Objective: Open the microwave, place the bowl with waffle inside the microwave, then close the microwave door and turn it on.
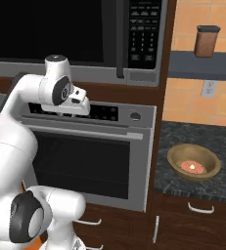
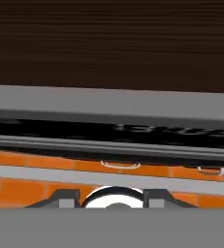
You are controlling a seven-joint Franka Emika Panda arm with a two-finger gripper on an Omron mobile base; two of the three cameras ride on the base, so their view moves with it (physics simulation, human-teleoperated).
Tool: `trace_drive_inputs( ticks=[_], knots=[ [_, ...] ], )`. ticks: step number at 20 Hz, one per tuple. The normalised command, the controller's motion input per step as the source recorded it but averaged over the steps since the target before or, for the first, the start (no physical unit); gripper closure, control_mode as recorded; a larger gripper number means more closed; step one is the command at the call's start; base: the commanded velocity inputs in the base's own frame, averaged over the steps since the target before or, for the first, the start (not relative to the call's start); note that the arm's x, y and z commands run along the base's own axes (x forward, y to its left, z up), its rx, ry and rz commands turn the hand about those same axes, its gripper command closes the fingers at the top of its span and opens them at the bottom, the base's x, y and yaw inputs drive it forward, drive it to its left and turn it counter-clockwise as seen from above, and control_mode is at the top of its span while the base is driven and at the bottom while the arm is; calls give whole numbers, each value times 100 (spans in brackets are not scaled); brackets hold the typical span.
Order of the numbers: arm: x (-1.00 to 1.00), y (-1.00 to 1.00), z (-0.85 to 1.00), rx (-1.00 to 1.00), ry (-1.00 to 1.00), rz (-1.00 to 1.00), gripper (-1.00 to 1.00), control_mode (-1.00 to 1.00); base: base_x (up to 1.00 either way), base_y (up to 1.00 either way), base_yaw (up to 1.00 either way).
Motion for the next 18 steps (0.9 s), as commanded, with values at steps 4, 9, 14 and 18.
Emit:
trace_drive_inputs(
  ticks=[4, 9, 14, 18],
  knots=[
    [-61, -8, 37, 0, -33, -3, -100, -100, 0, 0, 0],
    [-100, -47, 60, -4, -80, -3, -100, -100, 0, 0, 0],
    [-73, -64, 43, 17, -50, -2, -100, -100, 0, 0, 0],
    [-34, -74, 79, 0, -42, 0, -100, -100, 0, 0, 0]
  ],
)
